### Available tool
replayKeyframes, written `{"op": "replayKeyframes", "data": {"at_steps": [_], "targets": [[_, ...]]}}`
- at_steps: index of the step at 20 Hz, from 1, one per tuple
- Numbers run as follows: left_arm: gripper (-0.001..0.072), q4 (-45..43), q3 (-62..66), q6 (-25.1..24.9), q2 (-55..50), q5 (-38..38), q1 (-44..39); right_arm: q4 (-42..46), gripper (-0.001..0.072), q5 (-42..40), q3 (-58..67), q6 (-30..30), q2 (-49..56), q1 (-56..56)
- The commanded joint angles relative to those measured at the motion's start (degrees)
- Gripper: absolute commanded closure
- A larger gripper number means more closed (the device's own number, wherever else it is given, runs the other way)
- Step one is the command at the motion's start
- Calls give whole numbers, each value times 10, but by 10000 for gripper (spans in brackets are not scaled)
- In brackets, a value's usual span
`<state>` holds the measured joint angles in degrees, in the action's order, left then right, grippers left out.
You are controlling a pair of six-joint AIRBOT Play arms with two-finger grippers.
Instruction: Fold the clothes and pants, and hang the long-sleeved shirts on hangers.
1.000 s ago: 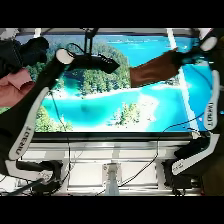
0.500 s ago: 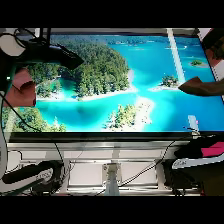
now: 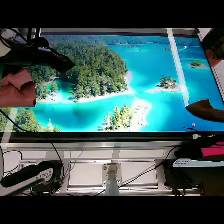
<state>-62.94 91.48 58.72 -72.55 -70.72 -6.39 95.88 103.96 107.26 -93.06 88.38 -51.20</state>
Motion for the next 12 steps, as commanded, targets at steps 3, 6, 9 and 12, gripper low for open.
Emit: {"op": "replayKeyframes", "data": {"at_steps": [3,6,9,12], "targets": [[203,-1,0,0,1,-7,1,-59,100,15,-9,-6,-40,-27],[203,-1,0,0,1,-7,1,-117,101,2,-9,-6,-69,-27],[203,-1,0,0,1,-7,1,-262,101,-39,-9,-5,-102,-27],[203,-1,0,0,1,-7,1,-349,101,-50,-9,17,-121,-5]]}}
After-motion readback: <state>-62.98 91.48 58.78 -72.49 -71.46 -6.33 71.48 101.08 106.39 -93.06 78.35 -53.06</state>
